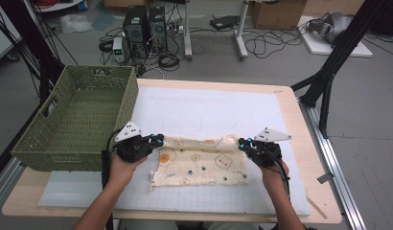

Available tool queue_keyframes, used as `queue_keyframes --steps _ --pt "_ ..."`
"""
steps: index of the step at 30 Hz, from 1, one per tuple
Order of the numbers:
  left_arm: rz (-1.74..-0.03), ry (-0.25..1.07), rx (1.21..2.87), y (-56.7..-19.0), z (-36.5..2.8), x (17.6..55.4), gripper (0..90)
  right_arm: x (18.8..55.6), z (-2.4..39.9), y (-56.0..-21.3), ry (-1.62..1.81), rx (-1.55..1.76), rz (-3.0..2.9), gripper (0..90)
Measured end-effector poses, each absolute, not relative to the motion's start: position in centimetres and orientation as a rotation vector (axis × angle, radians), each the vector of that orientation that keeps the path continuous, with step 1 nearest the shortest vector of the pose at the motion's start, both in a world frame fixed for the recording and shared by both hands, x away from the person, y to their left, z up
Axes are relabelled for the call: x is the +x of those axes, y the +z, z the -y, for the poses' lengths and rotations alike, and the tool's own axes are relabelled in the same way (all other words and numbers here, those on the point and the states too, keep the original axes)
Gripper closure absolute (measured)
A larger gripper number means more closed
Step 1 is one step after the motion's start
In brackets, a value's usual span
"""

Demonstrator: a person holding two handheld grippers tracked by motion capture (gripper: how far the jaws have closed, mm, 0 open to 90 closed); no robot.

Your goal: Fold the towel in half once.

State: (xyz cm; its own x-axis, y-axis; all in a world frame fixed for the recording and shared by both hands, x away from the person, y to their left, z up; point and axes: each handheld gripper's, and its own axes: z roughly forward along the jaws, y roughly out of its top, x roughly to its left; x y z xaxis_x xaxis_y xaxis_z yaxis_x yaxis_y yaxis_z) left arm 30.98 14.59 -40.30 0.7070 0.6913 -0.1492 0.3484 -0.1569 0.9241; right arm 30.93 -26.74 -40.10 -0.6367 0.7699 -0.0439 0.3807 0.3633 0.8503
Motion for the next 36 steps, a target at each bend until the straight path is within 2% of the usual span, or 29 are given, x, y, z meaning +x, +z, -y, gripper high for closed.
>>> queue_keyframes --steps 20,30,32,36 --pt "-0.759 0.324 1.859 -42.3 -14.3 27.4 84.9 26.7 27.7 -42.5 1.208 0.974 -2.259 85.9" --pt "-0.72 0.302 1.945 -43.2 -14.1 26.2 83.7 26.3 27.7 -43.1 1.157 0.959 -2.322 84.4" --pt "-0.731 0.277 1.958 -43.4 -14.1 26.1 79.6 26.2 27.7 -43.1 1.157 0.953 -2.329 83.3" --pt "-0.768 0.254 1.952 -43.6 -14.2 26.2 62.2 26.1 27.9 -43.1 1.154 0.956 -2.343 78.6"
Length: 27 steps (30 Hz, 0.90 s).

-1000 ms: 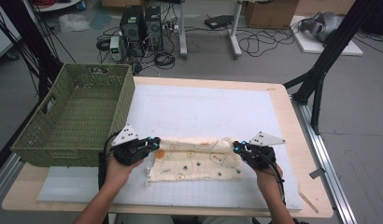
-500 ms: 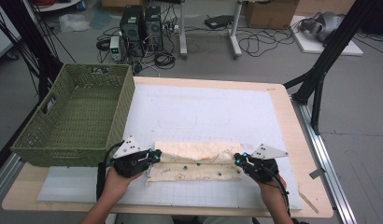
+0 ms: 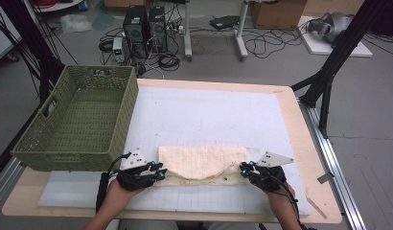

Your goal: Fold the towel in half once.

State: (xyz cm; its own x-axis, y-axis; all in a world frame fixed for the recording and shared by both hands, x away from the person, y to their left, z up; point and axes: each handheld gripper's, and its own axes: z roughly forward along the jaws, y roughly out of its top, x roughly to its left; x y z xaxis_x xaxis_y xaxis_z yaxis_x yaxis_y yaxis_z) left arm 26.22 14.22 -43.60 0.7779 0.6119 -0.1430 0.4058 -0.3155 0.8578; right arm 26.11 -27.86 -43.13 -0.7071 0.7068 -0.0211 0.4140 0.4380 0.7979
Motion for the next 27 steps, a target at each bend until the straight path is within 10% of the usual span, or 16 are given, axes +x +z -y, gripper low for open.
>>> queue_keyframes --steps 7,27 --pt "-0.756 0.252 1.825 -42.4 -15.2 26.1 46.9 25.2 29.1 -42.5 1.163 0.959 -2.311 74.7" --pt "-1.02 0.399 1.878 -43.5 -13.7 33.5 44.6 30.1 28.4 -43.0 1.104 1.163 -2.203 56.8"
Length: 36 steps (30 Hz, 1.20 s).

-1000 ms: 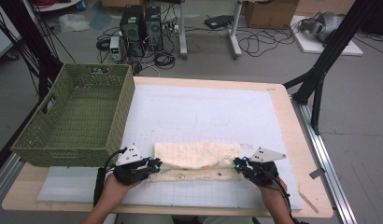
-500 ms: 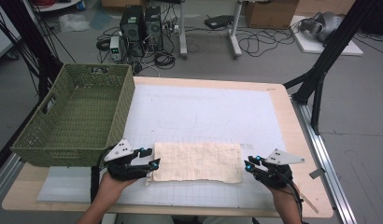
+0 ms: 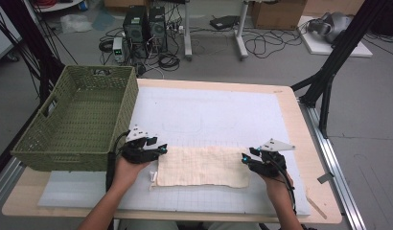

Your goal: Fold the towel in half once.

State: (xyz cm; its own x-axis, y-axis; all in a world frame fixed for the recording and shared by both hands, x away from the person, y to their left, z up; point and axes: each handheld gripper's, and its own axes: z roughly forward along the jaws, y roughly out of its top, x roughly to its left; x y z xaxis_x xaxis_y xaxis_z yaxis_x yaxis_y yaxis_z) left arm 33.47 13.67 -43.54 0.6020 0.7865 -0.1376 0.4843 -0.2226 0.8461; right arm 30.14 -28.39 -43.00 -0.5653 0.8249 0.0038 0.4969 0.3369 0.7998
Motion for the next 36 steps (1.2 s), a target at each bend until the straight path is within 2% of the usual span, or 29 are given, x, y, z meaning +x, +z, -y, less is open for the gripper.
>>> queue_keyframes --steps 8,11,12,13,14,15,16,17,19,21,28,36 --pt "-1.038 0.366 1.956 -45.0 -13.2 34.5 44.3 33.0 27.4 -44.1 1.057 1.152 -2.247 50.4" --pt "-1.033 0.371 1.976 -45.2 -12.9 34.6 54.3 33.6 27.4 -44.8 1.037 1.189 -2.254 50.4" --pt "-1.02 0.358 1.975 -45.2 -12.9 34.6 59.8 33.8 27.4 -45.0 1.042 1.202 -2.252 50.7" --pt "-1.007 0.358 1.99 -45.2 -12.9 34.5 70.6 33.9 27.5 -45.0 1.061 1.206 -2.25 53.0" --pt "-0.995 0.372 1.998 -45.1 -12.7 34.4 73.2 34.0 27.4 -45.1 1.068 1.203 -2.255 56.0" --pt "-0.986 0.376 2.001 -45.1 -12.7 34.4 81.5 34.1 27.4 -45.1 1.075 1.187 -2.268 61.5" --pt "-0.981 0.381 2.004 -45.1 -12.6 34.4 84.3 34.0 27.4 -45.1 1.083 1.189 -2.275 65.7" --pt "-0.988 0.379 1.998 -45.1 -12.7 34.3 85.5 34.0 27.4 -45.1 1.094 1.194 -2.279 73.6" --pt "-1.012 0.38 1.97 -45.1 -12.9 34.4 86.5 33.9 27.3 -45.1 1.116 1.206 -2.292 82.4" --pt "-1.063 0.388 1.908 -45.0 -13.4 34.4 86.7 33.7 27.3 -45.0 1.098 1.202 -2.29 84.6" --pt "-1.048 0.455 1.894 -44.7 -12.4 34.4 86.7 32.1 26.1 -44.2 0.846 1.141 -2.244 85.1" --pt "-1.08 0.493 1.888 -44.4 -12.1 35.8 86.7 33.7 26.3 -44.1 0.887 1.177 -2.203 85.0"
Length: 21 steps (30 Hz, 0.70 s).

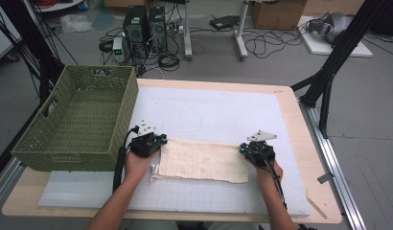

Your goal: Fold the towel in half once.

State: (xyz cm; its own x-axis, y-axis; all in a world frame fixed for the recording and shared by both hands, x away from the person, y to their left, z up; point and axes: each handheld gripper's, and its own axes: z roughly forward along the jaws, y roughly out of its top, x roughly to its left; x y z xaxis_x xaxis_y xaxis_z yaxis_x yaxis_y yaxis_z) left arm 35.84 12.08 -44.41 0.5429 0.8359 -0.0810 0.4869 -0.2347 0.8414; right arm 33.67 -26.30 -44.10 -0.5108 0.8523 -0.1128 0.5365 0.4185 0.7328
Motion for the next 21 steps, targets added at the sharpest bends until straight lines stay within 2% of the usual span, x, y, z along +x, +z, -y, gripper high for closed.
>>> queue_keyframes --steps 6,8,10,12,16,21 --pt "-1.099 0.517 1.883 -44.3 -12.1 36.9 86.3 35.2 25.9 -43.7 0.902 1.188 -2.163 84.5" --pt "-1.116 0.511 1.889 -44.5 -12.2 37.0 84.8 35.8 25.8 -43.7 0.912 1.188 -2.14 79.2" --pt "-1.142 0.497 1.864 -44.6 -12.5 37.1 74.0 36.1 25.8 -43.6 0.902 1.203 -2.116 72.4" --pt "-1.136 0.482 1.829 -44.4 -12.8 37.0 55.8 36.0 26.3 -43.4 0.933 1.232 -2.086 62.4" --pt "-1.099 0.466 1.794 -43.7 -13.4 36.3 44.4 35.2 27.6 -42.5 1.017 1.251 -2.035 59.1" --pt "-1.035 0.476 1.765 -42.8 -13.5 35.2 39.5 33.9 28.3 -41.9 1.077 1.197 -2.096 56.0"
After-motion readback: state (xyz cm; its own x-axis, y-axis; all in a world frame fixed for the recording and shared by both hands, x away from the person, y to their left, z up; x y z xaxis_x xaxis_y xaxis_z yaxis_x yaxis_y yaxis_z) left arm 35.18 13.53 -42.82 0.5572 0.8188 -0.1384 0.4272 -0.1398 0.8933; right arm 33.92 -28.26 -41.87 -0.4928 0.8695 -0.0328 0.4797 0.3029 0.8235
